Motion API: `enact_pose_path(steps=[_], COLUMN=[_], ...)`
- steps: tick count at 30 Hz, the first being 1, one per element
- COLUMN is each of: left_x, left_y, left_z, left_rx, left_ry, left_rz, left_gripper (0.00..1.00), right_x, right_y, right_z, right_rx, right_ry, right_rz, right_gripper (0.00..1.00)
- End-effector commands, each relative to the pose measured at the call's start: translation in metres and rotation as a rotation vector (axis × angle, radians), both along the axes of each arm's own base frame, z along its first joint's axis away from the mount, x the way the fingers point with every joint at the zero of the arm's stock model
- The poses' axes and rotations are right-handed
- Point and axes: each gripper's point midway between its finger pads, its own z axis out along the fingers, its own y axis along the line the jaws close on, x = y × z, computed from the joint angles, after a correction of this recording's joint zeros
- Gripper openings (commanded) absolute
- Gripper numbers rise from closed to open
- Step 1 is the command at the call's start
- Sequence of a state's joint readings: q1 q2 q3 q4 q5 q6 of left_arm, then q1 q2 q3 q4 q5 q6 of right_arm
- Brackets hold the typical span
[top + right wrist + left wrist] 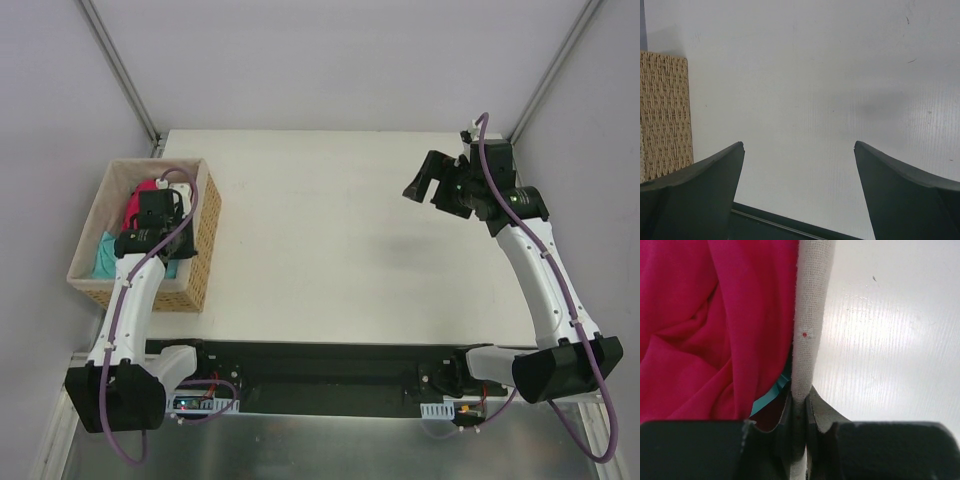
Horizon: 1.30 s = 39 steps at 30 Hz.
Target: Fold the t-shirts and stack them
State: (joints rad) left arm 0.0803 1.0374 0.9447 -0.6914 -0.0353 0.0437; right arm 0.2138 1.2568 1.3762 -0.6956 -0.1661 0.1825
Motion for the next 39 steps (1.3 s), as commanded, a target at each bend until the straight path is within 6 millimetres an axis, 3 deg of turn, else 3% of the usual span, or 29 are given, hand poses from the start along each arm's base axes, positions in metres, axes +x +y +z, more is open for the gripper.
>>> enact_pose_path(steps=[1, 8, 11, 14, 16, 17, 19, 20, 21, 23, 24, 26, 28, 29, 30, 32, 33, 35, 39], left_x=[-0.009, 0.002, 0.019, 0.052, 0.077, 0.089, 0.114, 0.127, 0.140, 0.157, 0.169, 0.182, 0.199, 0.206, 0.218, 0.233, 0.243, 0.255, 0.272], left_y=[0.031, 0.023, 0.025, 0.028, 0.031, 0.033, 0.033, 0.035, 0.036, 0.039, 0.036, 0.041, 0.050, 0.051, 0.050, 0.047, 0.048, 0.047, 0.047], left_z=[0.000, -0.001, -0.004, -0.008, 0.005, -0.003, 0.011, 0.003, 0.011, 0.003, 0.010, -0.001, 0.007, -0.004, 0.006, -0.005, 0.003, -0.006, -0.001], left_rx=[0.099, 0.051, 0.070, 0.071, 0.070, 0.065, 0.071, 0.081, 0.098, 0.128, 0.139, 0.175, 0.212, 0.211, 0.215, 0.192, 0.200, 0.201, 0.230], left_ry=[0.026, -0.004, -0.015, -0.038, -0.079, -0.053, -0.089, -0.074, -0.098, -0.076, -0.100, -0.077, -0.089, -0.068, -0.096, -0.088, -0.111, -0.100, -0.119], left_rz=[0.075, 0.007, -0.039, -0.054, -0.050, -0.048, -0.083, -0.108, -0.121, -0.152, -0.177, -0.199, -0.186, -0.195, -0.206, -0.227, -0.228, -0.240, -0.272], left_gripper=[0.00, 0.00, 0.00, 0.00, 0.00, 0.00, 0.00, 0.00, 0.00, 0.00, 0.00, 0.00, 0.00, 0.00, 0.00, 0.00, 0.00, 0.00, 0.00], right_x=[-0.002, 0.008, 0.011, 0.012, 0.011, 0.011, 0.009, 0.009, 0.008, 0.006, 0.006, 0.006, 0.007, 0.008, 0.008, 0.010, 0.011, 0.012, 0.014], right_y=[-0.001, 0.007, 0.007, 0.006, 0.006, 0.005, 0.002, 0.001, -0.001, -0.006, -0.007, -0.010, -0.013, -0.013, -0.013, -0.014, -0.015, -0.016, -0.018], right_z=[0.018, 0.017, 0.018, 0.017, 0.019, 0.019, 0.020, 0.020, 0.019, 0.018, 0.018, 0.018, 0.018, 0.017, 0.018, 0.017, 0.017, 0.015, 0.016], right_rx=[0.006, 0.033, 0.031, 0.022, 0.023, 0.020, 0.009, 0.003, -0.005, -0.024, -0.029, -0.042, -0.055, -0.058, -0.061, -0.066, -0.069, -0.075, -0.083], right_ry=[-0.049, -0.030, -0.032, -0.034, -0.037, -0.039, -0.045, -0.047, -0.049, -0.048, -0.051, -0.051, -0.053, -0.047, -0.049, -0.043, -0.040, -0.030, -0.023], right_rz=[-0.009, 0.010, 0.009, 0.008, 0.010, 0.003, -0.005, -0.010, -0.013, -0.029, -0.034, -0.044, -0.053, -0.055, -0.056, -0.063, -0.067, -0.072, -0.085], right_gripper=[0.96, 0.96, 0.96, 0.96, 0.96, 0.96, 0.96, 0.96, 0.96, 0.96, 0.96, 0.96, 0.96, 0.96, 0.96, 0.96, 0.96, 0.96, 0.96])
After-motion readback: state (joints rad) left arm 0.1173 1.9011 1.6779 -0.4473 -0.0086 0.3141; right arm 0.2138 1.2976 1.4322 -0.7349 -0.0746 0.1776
